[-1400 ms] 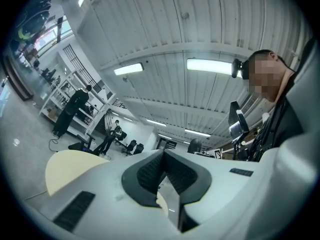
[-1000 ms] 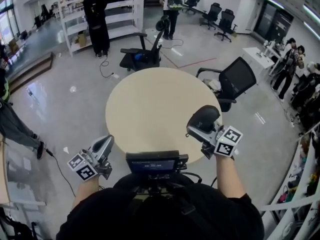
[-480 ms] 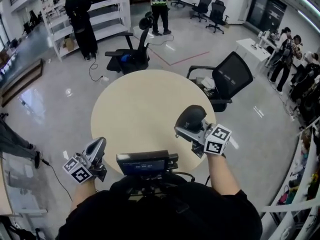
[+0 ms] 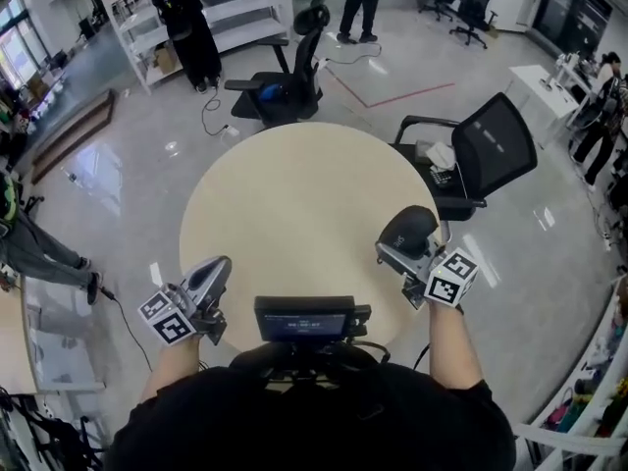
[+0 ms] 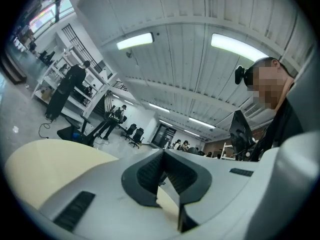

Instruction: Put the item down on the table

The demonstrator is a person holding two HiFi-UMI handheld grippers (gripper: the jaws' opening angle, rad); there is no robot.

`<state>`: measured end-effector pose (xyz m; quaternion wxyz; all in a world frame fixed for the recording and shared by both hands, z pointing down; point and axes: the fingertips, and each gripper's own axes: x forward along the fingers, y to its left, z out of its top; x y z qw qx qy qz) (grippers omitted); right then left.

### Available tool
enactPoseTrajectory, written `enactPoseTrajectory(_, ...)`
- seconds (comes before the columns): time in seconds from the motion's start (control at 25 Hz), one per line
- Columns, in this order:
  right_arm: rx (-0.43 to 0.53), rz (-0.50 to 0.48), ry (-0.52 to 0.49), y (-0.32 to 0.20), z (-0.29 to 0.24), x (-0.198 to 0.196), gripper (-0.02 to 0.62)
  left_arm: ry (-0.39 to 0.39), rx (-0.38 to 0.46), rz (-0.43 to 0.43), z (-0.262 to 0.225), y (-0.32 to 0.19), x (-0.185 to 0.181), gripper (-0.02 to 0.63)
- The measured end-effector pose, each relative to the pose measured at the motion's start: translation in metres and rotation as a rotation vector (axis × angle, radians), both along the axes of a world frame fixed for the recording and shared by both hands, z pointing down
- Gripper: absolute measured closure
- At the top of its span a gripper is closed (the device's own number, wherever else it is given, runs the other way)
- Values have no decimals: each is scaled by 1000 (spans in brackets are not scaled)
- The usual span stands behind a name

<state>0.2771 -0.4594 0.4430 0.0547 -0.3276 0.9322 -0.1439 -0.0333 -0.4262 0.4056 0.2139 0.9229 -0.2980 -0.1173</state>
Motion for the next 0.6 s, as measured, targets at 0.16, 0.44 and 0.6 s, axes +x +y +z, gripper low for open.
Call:
enactPoseTrajectory(0.16, -63, 164, 40, -10, 38, 57, 327, -38, -13, 78, 17, -26, 4, 604)
enactPoseTrajectory(0.44, -208, 449, 116, 10, 83, 160, 327, -81, -16, 200, 31, -68, 10, 604)
enactPoseTrajectory(0.6, -231, 542, 134, 20, 86, 216, 327, -91, 4, 236, 38, -88, 38, 604)
